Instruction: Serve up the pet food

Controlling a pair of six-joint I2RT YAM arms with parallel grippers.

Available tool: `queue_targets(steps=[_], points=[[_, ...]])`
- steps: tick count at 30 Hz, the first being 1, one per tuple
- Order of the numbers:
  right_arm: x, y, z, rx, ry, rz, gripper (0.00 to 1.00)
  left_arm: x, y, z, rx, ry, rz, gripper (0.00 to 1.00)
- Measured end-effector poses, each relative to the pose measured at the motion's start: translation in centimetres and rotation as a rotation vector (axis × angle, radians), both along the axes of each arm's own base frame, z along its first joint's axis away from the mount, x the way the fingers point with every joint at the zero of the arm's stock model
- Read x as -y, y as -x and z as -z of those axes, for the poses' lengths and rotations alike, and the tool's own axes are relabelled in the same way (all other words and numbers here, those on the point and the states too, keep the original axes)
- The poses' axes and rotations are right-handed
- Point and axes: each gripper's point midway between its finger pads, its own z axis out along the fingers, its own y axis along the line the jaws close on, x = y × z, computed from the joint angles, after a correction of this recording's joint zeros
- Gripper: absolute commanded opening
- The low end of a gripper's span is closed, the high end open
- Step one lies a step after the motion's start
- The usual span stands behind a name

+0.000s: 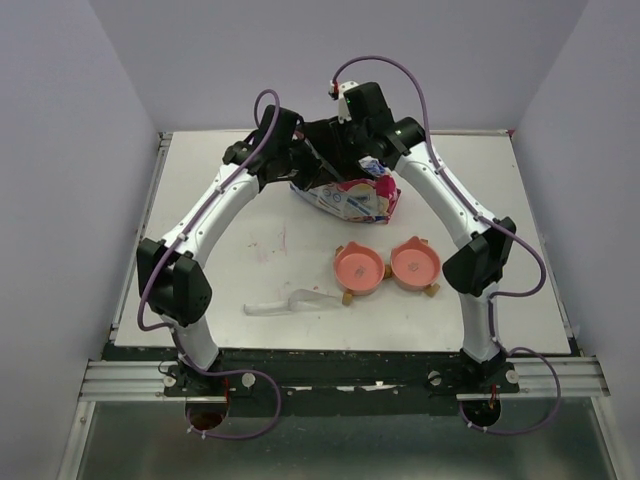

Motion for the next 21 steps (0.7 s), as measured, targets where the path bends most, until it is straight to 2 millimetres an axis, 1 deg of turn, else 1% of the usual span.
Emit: queue_targets(steps=[3, 6, 9, 12, 13, 18, 20, 21], points=[[0.3, -0.2, 0.1, 0.011, 0.026, 0.0, 0.41, -0.2, 0.5, 0.1, 0.0, -0.008, 0.003, 0.0], [0.5, -0.4, -0.3, 0.027, 0.036, -0.001, 0.35, -0.5, 1.1, 0.5, -0.01, -0.016, 0.0, 0.0], [0.5, -0.6, -0.8, 0.043, 0.039, -0.001, 0.22, -0.7, 1.3, 0.7, -0.014, -0.019, -0.002, 0.0], [0.6, -0.9, -1.2, 0.063, 0.044, 0.001, 0.04, -0.7, 1.4, 0.6, -0.012, -0.019, -0.002, 0.0], [0.6, -1.1, -1.3, 0.069, 0.045, 0.005, 0.0, -0.8, 1.4, 0.6, -0.011, -0.019, -0.002, 0.0], [1.5, -2.5, -1.3, 0.112, 0.083, 0.071, 0.0, -0.7, 1.2, 0.5, -0.005, -0.013, -0.007, 0.0], [2.0, -3.2, -1.6, 0.128, 0.08, 0.098, 0.0, -0.6, 1.1, 0.4, -0.007, -0.003, -0.016, 0.0], [2.6, -3.8, -2.1, 0.136, 0.067, 0.122, 0.0, -0.6, 1.0, 0.3, -0.007, 0.002, -0.02, 0.0]])
